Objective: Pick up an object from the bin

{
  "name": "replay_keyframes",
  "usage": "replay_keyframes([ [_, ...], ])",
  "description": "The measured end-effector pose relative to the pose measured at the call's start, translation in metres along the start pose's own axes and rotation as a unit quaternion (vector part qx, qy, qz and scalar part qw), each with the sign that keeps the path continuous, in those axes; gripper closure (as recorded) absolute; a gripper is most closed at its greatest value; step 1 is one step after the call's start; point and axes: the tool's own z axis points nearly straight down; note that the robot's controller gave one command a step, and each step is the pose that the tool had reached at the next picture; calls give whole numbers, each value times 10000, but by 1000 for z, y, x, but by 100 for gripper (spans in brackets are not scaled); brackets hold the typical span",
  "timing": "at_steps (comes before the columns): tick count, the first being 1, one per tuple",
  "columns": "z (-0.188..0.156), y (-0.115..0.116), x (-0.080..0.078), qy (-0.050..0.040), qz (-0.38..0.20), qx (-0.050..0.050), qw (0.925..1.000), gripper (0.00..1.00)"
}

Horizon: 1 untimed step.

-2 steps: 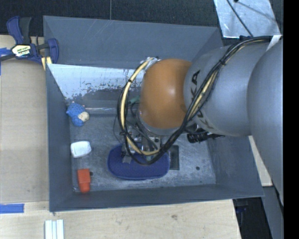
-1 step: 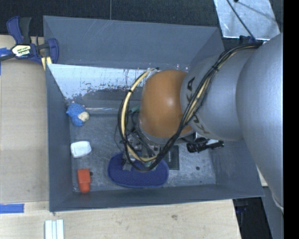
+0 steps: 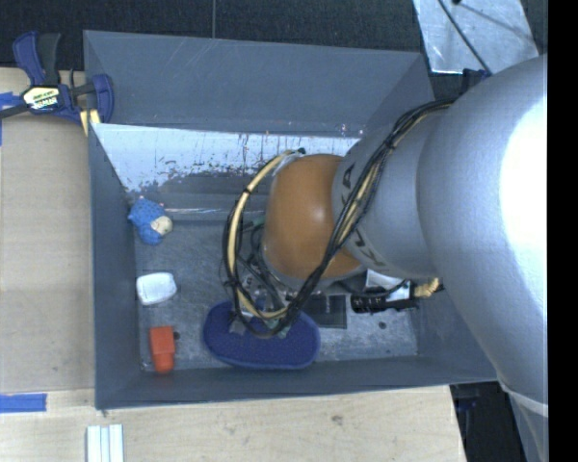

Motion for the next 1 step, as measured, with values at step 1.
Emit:
replay_keyframes([
  [1,0,-1,2,36,-4,14,10000,0],
])
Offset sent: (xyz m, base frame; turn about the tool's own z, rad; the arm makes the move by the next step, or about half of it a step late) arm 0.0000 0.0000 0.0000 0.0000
